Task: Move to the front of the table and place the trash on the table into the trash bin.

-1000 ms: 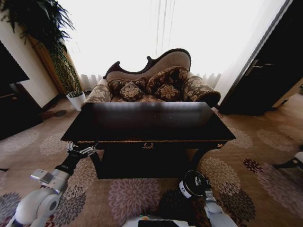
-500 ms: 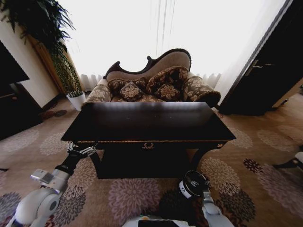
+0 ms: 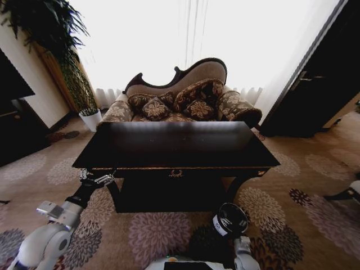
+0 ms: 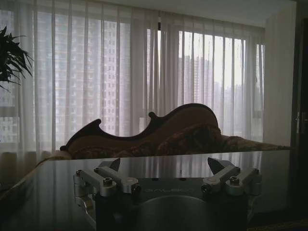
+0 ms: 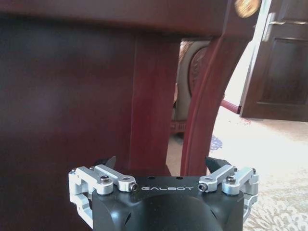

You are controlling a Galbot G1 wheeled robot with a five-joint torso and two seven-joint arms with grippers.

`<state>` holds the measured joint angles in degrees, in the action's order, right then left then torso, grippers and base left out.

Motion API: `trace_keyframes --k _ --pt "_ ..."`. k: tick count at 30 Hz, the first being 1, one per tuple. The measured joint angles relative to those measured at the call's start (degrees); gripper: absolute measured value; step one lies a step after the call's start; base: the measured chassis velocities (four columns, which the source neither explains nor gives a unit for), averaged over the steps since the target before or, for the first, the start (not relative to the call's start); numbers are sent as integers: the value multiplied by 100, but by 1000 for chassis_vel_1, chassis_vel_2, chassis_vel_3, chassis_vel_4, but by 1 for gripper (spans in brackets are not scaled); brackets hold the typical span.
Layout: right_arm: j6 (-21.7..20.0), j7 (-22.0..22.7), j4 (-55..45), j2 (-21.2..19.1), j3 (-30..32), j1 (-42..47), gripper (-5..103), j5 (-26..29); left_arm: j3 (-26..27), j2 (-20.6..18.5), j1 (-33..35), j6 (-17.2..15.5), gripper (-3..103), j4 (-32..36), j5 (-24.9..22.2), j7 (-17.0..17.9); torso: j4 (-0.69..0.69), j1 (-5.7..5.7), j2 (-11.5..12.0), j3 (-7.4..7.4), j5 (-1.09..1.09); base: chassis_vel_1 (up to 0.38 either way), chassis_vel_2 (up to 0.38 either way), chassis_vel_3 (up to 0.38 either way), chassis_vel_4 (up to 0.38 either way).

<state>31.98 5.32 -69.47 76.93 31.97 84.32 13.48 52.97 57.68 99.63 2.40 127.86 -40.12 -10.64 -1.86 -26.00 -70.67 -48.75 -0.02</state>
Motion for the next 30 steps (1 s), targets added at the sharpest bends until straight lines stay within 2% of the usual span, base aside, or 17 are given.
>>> trace_keyframes --k 7,17,22,30 --pt "164 2 -919 122 254 736 100 538 0 0 0 0 100 0 0 0 0 0 0 0 0 0 0 0 0" --pt "2 11 -2553 357 819 1516 100 1087 0 0 0 0 100 0 0 0 0 0 0 0 1 0 0 0 0" --pt "-139 -33 -3337 380 1178 1763 100 1375 0 0 0 0 100 0 0 0 0 0 0 0 0 0 0 0 0" --pt "-212 -184 -3788 226 1465 1926 100 1547 0 0 0 0 100 0 0 0 0 0 1 0 1 0 0 0 0"
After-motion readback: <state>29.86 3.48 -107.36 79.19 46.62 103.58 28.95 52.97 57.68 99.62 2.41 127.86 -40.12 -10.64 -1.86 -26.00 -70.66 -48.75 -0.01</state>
